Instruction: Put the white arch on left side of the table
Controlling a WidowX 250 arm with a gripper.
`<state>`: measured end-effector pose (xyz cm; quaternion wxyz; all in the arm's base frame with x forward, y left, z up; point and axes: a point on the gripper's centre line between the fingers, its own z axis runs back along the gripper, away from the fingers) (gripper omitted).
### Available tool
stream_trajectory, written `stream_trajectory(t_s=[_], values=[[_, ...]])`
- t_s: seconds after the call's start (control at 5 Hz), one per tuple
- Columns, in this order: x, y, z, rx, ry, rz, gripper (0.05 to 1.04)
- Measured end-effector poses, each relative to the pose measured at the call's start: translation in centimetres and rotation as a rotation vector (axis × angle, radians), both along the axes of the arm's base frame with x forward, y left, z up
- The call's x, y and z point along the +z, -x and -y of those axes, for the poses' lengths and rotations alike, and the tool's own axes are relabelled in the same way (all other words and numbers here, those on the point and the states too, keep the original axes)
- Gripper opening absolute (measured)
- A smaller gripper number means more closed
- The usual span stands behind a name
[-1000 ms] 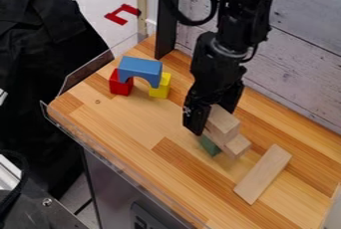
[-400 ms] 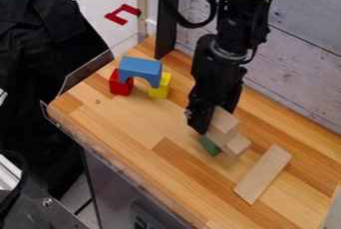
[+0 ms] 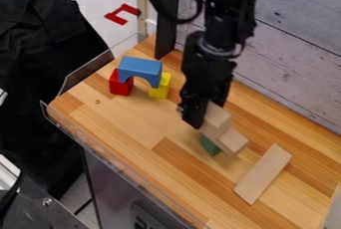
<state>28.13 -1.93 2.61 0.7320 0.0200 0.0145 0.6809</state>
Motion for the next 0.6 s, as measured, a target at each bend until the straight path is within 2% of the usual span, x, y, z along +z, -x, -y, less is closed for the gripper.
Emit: stream_trajectory(t_s=[0.2, 0.4, 0.6], values=[[0.7, -0.2, -1.1, 0.051, 0.001, 0.029, 0.595], [1.5, 0.2, -2.0, 0.089, -0.022, 0.028, 0.595], [1.4, 1.7, -3.5, 0.148, -0.055, -0.005, 0.594]])
